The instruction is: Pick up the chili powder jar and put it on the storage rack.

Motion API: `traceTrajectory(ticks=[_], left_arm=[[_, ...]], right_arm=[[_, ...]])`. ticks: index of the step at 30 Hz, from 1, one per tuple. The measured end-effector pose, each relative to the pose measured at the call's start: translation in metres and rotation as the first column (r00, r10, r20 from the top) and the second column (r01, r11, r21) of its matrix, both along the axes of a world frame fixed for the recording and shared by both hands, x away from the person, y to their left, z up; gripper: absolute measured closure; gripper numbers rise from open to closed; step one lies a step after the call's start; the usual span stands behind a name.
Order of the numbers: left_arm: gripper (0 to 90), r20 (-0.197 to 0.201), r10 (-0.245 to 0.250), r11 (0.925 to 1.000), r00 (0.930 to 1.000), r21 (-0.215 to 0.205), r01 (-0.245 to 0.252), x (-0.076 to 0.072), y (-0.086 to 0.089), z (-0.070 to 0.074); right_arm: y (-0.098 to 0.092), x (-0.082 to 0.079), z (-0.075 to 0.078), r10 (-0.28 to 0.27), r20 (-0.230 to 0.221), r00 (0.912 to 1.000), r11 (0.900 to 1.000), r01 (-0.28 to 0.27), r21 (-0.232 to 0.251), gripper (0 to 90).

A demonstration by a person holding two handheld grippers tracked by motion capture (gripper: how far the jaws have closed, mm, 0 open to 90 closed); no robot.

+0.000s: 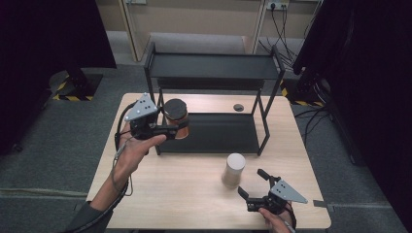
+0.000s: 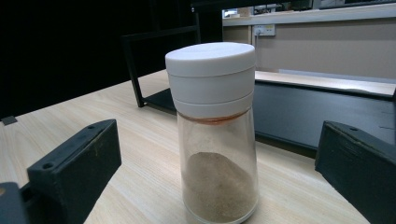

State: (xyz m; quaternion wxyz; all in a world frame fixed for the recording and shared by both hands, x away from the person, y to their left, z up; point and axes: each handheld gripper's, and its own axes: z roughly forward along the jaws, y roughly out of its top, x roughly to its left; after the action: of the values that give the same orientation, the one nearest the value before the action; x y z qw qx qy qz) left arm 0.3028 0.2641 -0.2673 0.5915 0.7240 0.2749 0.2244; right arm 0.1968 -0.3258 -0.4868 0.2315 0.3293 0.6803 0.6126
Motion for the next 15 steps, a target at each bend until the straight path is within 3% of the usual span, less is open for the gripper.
traceTrajectory(ticks=[6, 15], left_arm=[[31.9, 0.006, 0.024, 0.9997, 0.9997, 0.008, -0.024, 0.007, 0.001, 0.021], [31.9, 0.011, 0.049, 0.9987, 0.9987, 0.010, -0.049, 0.015, -0.004, 0.041]], right_arm=[[0.000, 0.000, 0.000, 0.000, -0.002, 1.0000, 1.000, 0.000, 0.001, 0.6], [0.000, 0.000, -0.001, -0.001, -0.002, 1.0000, 1.000, 0.001, 0.002, 0.6]])
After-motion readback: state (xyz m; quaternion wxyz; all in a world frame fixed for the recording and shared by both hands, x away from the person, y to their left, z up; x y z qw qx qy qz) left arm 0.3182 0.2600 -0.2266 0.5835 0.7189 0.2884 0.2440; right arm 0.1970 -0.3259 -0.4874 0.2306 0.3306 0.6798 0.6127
